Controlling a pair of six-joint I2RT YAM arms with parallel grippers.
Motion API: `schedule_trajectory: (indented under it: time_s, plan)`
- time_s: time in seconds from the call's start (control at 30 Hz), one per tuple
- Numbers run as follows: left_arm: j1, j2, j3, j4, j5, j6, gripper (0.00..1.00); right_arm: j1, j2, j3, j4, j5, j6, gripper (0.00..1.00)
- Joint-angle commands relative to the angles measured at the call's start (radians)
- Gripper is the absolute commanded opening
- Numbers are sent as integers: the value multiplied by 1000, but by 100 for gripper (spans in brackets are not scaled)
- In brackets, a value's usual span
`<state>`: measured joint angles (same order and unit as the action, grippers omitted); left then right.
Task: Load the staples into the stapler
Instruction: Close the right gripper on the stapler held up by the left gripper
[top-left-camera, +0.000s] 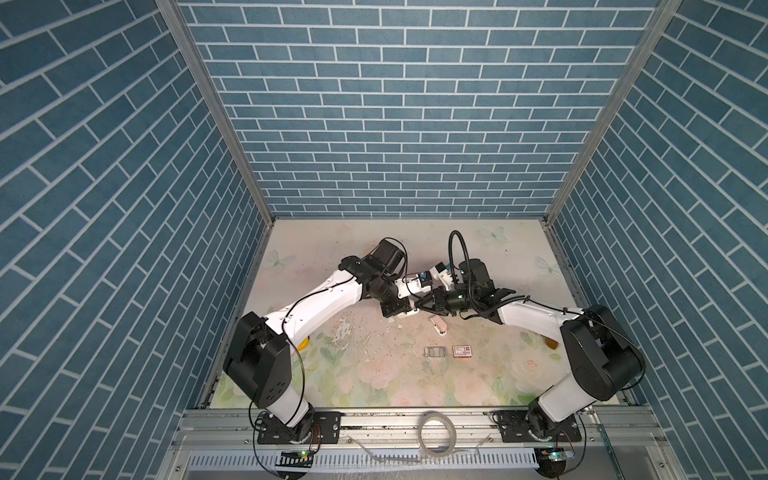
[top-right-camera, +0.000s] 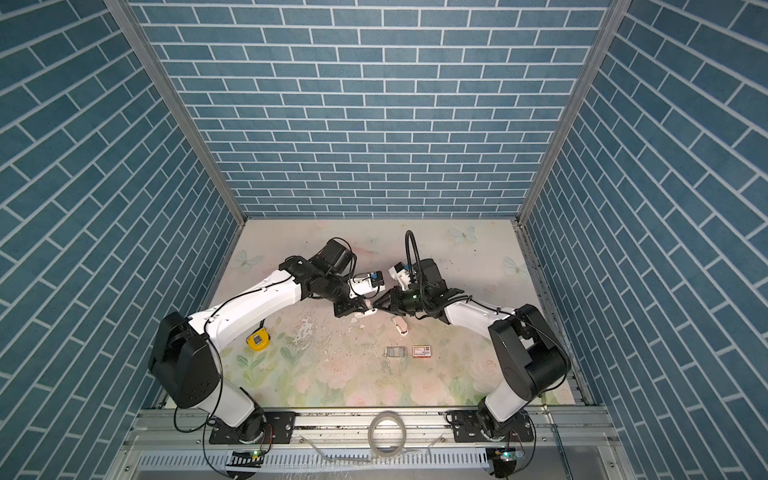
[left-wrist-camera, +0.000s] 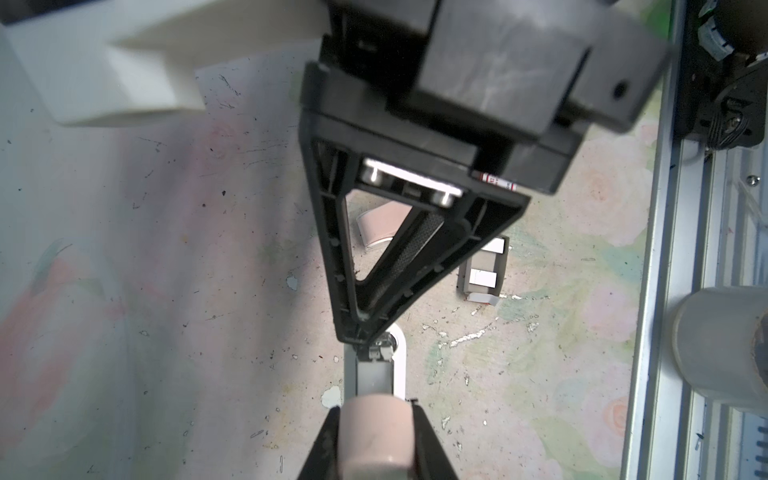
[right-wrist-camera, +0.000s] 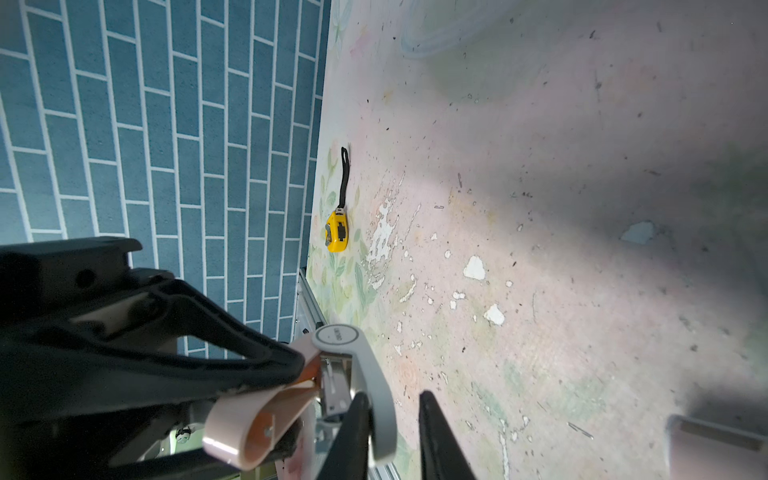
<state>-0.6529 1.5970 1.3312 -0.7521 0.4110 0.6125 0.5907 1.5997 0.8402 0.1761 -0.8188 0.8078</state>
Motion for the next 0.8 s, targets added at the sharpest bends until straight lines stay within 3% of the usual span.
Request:
schedule_trajectory:
  time_s: [0.0, 0.77]
  plan:
    - [9, -8, 59, 4, 48, -29, 1, 5, 26, -18, 51, 1, 31, 22]
    - [13, 17, 127, 43, 92, -117, 2, 58, 86, -30, 229, 21, 124, 24]
